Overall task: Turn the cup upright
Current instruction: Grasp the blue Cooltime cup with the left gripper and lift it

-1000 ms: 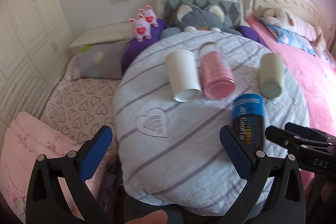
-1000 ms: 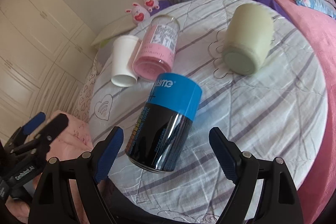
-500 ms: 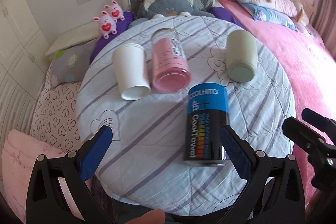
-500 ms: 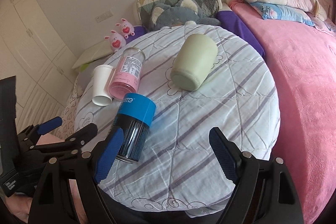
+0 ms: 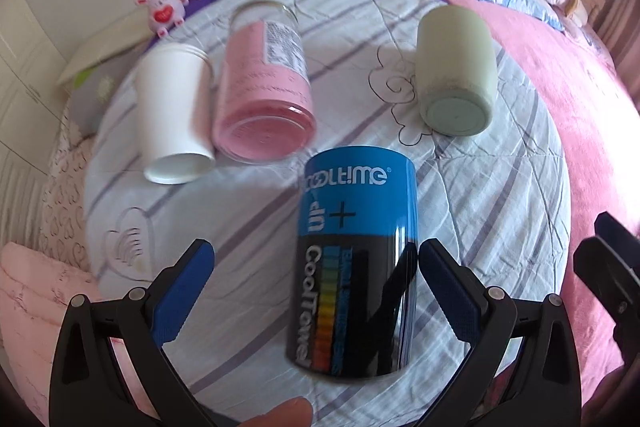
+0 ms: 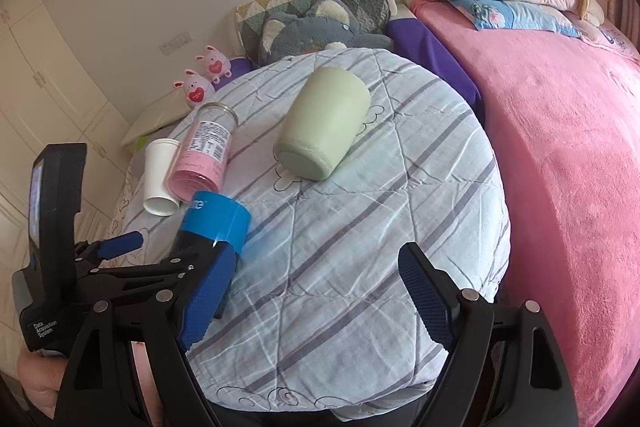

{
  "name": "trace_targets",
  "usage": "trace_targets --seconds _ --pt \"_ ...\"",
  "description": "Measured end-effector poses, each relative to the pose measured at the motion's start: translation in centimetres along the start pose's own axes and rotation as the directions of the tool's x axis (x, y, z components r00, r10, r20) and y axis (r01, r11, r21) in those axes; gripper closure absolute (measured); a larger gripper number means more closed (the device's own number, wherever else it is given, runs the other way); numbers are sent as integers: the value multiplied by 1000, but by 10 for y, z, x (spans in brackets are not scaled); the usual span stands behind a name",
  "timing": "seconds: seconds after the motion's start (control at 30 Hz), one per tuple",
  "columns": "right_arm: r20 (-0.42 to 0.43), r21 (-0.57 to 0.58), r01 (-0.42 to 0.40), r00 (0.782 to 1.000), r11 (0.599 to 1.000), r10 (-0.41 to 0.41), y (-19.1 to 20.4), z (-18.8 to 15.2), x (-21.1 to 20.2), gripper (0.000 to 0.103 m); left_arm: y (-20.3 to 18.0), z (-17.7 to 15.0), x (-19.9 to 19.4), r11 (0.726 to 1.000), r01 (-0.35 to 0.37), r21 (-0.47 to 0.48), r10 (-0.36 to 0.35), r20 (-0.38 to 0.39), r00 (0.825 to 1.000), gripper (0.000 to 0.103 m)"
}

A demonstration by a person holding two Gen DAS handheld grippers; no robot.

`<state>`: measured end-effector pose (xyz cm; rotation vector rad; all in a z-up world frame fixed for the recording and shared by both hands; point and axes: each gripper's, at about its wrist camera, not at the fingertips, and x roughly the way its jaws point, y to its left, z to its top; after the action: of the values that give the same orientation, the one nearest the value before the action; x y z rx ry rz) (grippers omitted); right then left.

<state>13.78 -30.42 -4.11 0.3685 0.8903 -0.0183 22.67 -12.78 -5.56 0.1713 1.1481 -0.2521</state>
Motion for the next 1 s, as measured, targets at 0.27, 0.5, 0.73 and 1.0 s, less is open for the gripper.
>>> trace_targets --seconds 0.27,0.5,0.73,1.0 --pt "-30 27 -3 1000 1000 4 -15 4 20 18 0 10 27 997 65 -35 -68 -80 994 12" --pt "-36 46 -1 999 999 3 -22 6 24 18 -3 3 31 992 122 -24 -124 -137 983 33" --pt "-28 47 -11 1000 999 13 -21 3 21 18 4 -5 18 988 147 -37 -150 -120 981 34" --pt "-17 43 -20 1000 999 21 -15 -3 12 18 8 -14 -23 989 144 21 -145 25 989 34"
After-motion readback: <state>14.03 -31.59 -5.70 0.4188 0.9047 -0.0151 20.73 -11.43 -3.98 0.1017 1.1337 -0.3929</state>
